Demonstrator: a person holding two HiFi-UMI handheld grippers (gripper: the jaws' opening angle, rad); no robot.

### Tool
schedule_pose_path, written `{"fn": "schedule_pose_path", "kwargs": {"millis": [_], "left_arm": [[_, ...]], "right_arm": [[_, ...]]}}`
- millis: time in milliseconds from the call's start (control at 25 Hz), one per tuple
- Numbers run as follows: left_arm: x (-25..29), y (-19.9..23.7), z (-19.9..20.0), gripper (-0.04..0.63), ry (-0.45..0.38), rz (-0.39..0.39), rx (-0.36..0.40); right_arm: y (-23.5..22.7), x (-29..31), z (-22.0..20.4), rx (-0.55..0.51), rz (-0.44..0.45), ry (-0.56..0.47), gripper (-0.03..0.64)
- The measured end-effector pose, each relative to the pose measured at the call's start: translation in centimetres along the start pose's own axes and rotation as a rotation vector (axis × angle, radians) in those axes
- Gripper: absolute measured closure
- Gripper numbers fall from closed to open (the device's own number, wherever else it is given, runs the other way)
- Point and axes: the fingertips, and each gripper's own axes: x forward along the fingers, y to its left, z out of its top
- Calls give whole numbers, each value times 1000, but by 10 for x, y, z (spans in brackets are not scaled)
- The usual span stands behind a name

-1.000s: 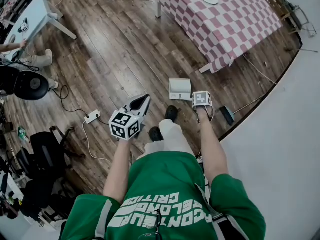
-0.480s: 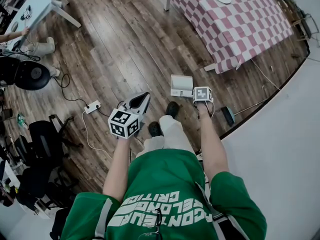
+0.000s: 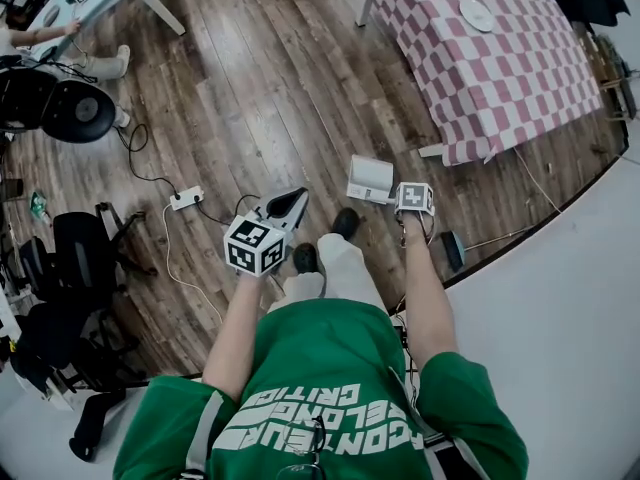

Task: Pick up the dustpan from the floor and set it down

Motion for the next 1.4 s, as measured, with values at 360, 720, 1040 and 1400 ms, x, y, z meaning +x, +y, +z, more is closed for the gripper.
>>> {"fn": "schedule_pose_path", "kwargs": {"millis": [360,720,1040,1400], "left_arm": [[-18,2,-3,592,-20,-5,10],[-36,-20,-2,592,-37,-62,65],[-56,-32,0,592,-66,-95,113],[-80,-54,-23,592,-63,-132,160]], "right_arm": [[1,-27,10,32,18,-90,474],[-9,-114,4,89,-9,-273,474],[-21,-209,-27,148,-65,-591,476],[-7,-275,-105,211,-38,-867,596]]}}
